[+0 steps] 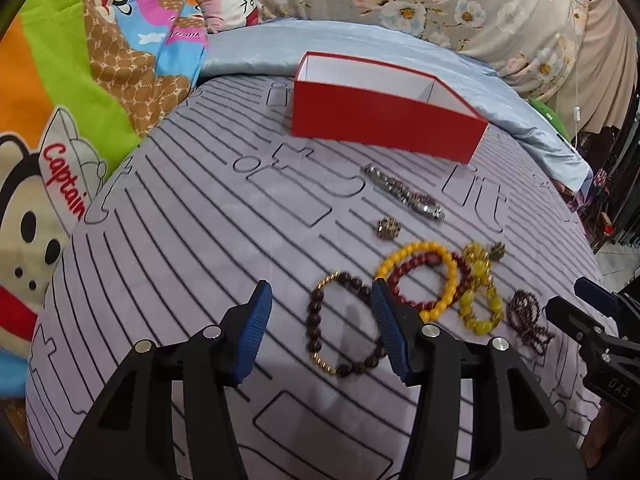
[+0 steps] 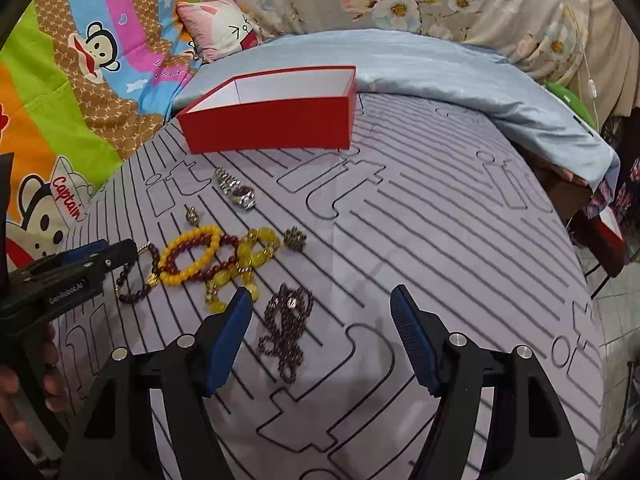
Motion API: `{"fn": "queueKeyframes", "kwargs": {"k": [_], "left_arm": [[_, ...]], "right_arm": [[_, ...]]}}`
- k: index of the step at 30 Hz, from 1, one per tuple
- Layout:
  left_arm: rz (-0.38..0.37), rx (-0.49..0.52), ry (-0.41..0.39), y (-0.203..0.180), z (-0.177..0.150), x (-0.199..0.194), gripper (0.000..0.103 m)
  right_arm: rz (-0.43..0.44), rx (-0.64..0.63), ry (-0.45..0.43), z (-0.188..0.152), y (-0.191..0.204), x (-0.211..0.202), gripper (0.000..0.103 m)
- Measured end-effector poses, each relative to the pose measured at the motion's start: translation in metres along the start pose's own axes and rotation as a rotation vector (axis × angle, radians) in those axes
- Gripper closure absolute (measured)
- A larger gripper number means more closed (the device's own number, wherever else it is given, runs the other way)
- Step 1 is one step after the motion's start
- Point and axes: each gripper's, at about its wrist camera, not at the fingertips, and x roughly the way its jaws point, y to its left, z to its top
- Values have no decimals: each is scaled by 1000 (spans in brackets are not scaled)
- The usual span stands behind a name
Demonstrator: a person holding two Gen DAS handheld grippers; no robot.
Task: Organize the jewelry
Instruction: 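Move both tools back over the remaining jewelry, then grasp the dark bead bracelet with gold charm with the left tool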
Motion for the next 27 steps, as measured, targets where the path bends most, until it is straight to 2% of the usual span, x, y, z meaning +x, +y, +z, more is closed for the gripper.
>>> {"fn": "queueKeyframes", "kwargs": {"k": [13,27], "left_arm": [[-7,-16,1,1,-19,2,54],[-3,-3,4,-2,-20,5,51]], "right_arm": [[1,4,34,-18,12,15,36],[-24,-17,33,-22,19,23,62]]}}
